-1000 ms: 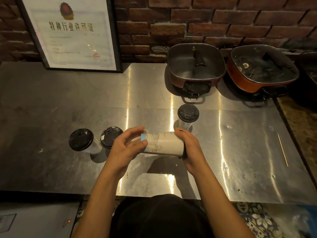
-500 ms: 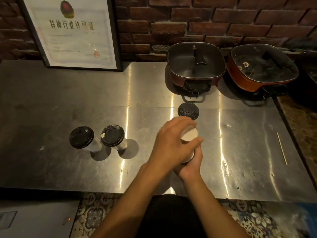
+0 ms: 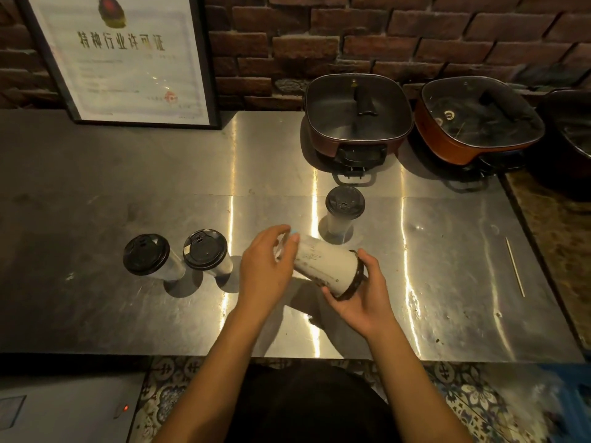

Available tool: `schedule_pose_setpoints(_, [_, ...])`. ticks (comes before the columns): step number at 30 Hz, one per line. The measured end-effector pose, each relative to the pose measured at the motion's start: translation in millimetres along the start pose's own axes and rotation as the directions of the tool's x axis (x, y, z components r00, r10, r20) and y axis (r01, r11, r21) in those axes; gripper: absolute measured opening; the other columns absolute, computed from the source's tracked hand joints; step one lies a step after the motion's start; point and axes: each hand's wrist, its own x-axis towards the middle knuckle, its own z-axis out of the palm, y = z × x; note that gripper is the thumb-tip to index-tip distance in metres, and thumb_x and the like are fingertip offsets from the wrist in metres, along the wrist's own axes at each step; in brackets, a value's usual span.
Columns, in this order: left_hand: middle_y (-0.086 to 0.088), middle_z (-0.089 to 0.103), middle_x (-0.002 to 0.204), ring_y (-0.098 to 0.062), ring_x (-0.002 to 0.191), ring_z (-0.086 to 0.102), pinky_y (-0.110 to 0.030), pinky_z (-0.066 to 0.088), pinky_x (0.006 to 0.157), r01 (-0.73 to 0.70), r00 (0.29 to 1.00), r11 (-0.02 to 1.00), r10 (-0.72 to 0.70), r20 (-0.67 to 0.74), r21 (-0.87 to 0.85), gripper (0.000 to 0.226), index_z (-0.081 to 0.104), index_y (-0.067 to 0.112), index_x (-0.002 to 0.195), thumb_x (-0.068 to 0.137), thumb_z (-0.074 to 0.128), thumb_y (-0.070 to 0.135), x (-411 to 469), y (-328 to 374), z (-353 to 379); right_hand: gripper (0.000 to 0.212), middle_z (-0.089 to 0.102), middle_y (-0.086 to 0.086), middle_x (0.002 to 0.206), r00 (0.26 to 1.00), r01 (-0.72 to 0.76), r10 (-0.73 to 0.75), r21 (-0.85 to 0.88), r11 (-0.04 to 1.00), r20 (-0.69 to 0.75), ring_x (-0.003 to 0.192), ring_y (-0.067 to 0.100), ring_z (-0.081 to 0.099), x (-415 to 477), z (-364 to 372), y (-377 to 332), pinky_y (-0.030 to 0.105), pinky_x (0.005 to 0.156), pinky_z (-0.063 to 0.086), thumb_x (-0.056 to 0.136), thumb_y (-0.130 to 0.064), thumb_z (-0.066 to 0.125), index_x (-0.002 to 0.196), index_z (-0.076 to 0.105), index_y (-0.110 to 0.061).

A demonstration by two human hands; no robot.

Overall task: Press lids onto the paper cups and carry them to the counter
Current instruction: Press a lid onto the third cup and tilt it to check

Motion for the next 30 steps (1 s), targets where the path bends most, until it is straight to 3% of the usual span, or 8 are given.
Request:
schedule_pose_setpoints(3, [-0.002,0.064,0.136,-0.019,0.123,0.061,-0.039,0.055,0.101,0.081,0.997,0.995,-0.082,0.012,0.058,0.033,0.067,0.018,0.129,0.099,0.063,0.032,-1,-28,-1,0.035,0.063,0.015,0.129,0.998,0.039,-0.049,-0.299,0.953,-0.025,0.118,0.035,0.063,0,12,-1,0.045,0.085,0.062,0.09,-0.042,0.069,0.119,0.067,-0.021])
schedule_pose_setpoints(8, [0.004,0.064,0.137,-0.013,0.125,0.058,-0.029,0.047,0.103,0.209,0.963,0.977,-0.197,0.184,-0.049,0.038,0.064,0.025,0.135,0.104,0.051,0.043,-16,-44,10,0.054,0.054,0.003,0.141,0.968,0.236,-0.236,-0.613,0.754,0.083,0.124,0.028,0.058,19,36,16,0.042,0.081,0.064,0.094,-0.03,0.072,0.143,0.051,-0.034])
schedule_pose_setpoints(12, [0.013,0.067,0.123,-0.013,0.118,0.064,-0.034,0.052,0.104,0.334,0.936,0.916,-0.294,0.192,-0.223,0.024,0.059,0.048,0.125,0.106,0.046,0.044,-19,-52,-5,0.052,0.055,0.003,0.141,0.968,0.241,-0.226,-0.67,0.702,0.11,0.127,0.031,0.056,29,55,31,0.049,0.086,0.063,0.096,-0.025,0.07,0.143,0.05,-0.035])
schedule_pose_setpoints(16, [0.004,0.068,0.131,-0.019,0.119,0.066,-0.045,0.054,0.106,0.422,0.905,0.874,-0.388,0.177,-0.24,0.044,0.063,0.033,0.135,0.099,0.053,0.054,-26,-73,-27,0.051,0.05,0.004,0.144,0.984,0.175,-0.142,-0.746,0.642,0.109,0.113,0.024,0.061,31,70,56,0.046,0.083,0.064,0.101,-0.019,0.062,0.147,0.045,-0.033])
schedule_pose_setpoints(19, [0.002,0.073,0.124,-0.021,0.107,0.073,-0.051,0.059,0.095,0.475,0.88,0.834,-0.449,0.154,-0.282,0.048,0.067,0.036,0.129,0.092,0.057,0.064,-36,-99,-48,0.051,0.048,0.007,0.144,0.995,0.094,-0.028,-0.77,0.631,0.098,0.109,0.024,0.062,29,83,79,0.041,0.078,0.065,0.102,-0.01,0.056,0.147,0.044,-0.031])
schedule_pose_setpoints(22, [0.002,0.077,0.114,-0.024,0.094,0.078,-0.054,0.061,0.089,0.519,0.849,0.779,-0.518,0.105,-0.352,0.051,0.07,0.039,0.122,0.084,0.057,0.071,-46,-124,-77,0.051,0.057,0.004,0.125,0.989,0.035,0.092,-0.787,0.616,0.116,0.092,0.014,0.066,28,101,104,0.029,0.067,0.064,0.102,0.001,0.047,0.145,0.045,-0.026])
schedule_pose_setpoints(25, [0.001,0.08,0.106,-0.025,0.093,0.079,-0.051,0.061,0.09,0.527,0.826,0.73,-0.56,0.063,-0.434,0.027,0.074,0.037,0.111,0.102,0.052,0.05,-52,-145,-110,0.054,0.061,0.005,0.124,0.974,0.014,0.178,-0.815,0.579,0.143,0.101,0.021,0.069,31,123,135,0.031,0.072,0.064,0.101,0.004,0.049,0.146,0.045,-0.026])
schedule_pose_setpoints(30, [-0.001,0.08,0.104,-0.023,0.093,0.078,-0.03,0.06,0.071,0.53,0.785,0.685,-0.619,-0.016,-0.5,0.026,0.073,0.032,0.107,0.106,0.048,0.039,-53,-176,-155,0.057,0.063,0.009,0.133,0.971,0.094,0.155,-0.883,0.459,0.184,0.108,0.025,0.071,42,153,194,0.038,0.082,0.064,0.097,-0.007,0.062,0.147,0.047,-0.03])
